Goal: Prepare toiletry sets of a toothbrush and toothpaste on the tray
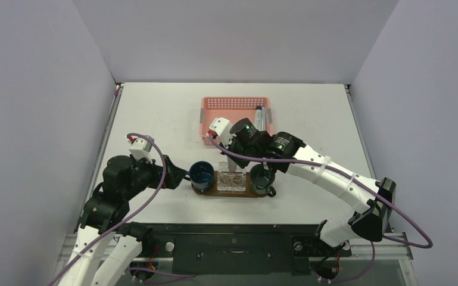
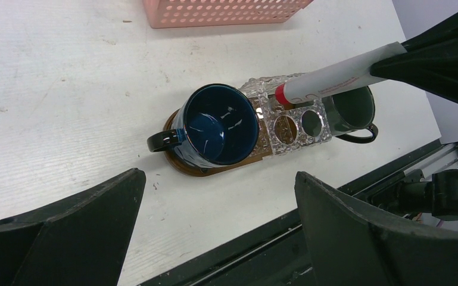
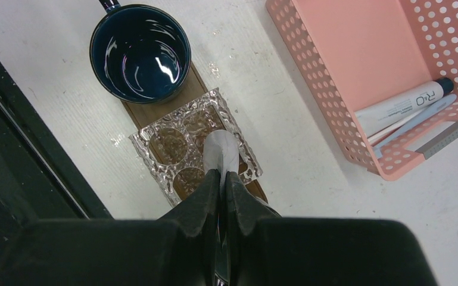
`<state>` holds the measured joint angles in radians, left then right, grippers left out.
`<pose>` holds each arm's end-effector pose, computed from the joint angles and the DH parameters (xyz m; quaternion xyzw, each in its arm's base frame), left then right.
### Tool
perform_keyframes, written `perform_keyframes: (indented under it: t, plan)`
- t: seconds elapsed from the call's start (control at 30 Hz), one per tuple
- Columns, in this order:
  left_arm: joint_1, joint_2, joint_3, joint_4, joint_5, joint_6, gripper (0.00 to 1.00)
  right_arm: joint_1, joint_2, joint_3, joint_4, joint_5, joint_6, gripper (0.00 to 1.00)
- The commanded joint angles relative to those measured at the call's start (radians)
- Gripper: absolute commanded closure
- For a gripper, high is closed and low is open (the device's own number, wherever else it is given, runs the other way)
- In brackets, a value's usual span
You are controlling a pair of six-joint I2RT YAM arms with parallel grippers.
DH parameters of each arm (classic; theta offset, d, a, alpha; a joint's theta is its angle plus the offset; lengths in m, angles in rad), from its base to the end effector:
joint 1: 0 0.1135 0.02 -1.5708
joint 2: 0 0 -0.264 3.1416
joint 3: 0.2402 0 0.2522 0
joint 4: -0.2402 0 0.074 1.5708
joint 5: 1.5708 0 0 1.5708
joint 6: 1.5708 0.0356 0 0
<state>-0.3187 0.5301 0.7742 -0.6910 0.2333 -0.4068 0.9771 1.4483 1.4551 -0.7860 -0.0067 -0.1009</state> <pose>0.1051 -0.0433 0.3175 0.0249 0.8424 -0.2799 0.4598 0.1734 0.2573 0.3602 -0.4747 0.7912 0.1664 0.3478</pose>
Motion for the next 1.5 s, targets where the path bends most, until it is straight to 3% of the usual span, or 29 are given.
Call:
perform_keyframes:
  t: [0.0, 1.47]
  plan:
    - [-0.003, -0.014, -0.008, 0.061, -0.017, -0.003, 0.04, 0.008, 0.009, 0.021, 0.062, 0.015, 0.000, 1.00]
    - [-0.003, -0.033, -0.016, 0.069, -0.033, -0.007, 0.04, 0.009, 0.117, -0.050, 0.167, -0.076, 0.020, 1.00]
